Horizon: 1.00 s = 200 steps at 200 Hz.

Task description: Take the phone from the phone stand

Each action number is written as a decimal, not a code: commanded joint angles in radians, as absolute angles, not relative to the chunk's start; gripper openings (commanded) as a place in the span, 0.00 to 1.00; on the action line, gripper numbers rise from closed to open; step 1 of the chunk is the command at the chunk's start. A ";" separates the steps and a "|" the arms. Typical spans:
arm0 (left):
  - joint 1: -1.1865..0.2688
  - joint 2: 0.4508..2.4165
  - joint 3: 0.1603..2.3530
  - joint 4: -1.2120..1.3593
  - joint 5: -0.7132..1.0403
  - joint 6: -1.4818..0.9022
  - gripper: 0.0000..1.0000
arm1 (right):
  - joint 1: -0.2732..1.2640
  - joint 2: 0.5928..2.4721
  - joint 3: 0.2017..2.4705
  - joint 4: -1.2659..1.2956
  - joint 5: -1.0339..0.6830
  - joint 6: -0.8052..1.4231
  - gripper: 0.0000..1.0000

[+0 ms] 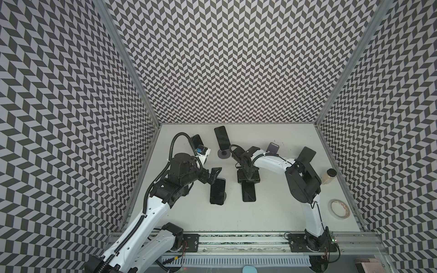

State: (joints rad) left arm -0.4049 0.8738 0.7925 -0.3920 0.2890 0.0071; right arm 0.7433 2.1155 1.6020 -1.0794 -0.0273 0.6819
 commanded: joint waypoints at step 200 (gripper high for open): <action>-0.400 0.846 0.766 -0.400 0.272 0.041 1.00 | 0.747 2.174 1.637 -1.088 -0.064 0.693 0.63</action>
State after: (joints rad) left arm -0.4049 0.8616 0.7738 -0.3935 0.2802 0.0292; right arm 0.7433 2.1422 1.6226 -1.0981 -0.0597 0.6842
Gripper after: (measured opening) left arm 0.997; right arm 0.723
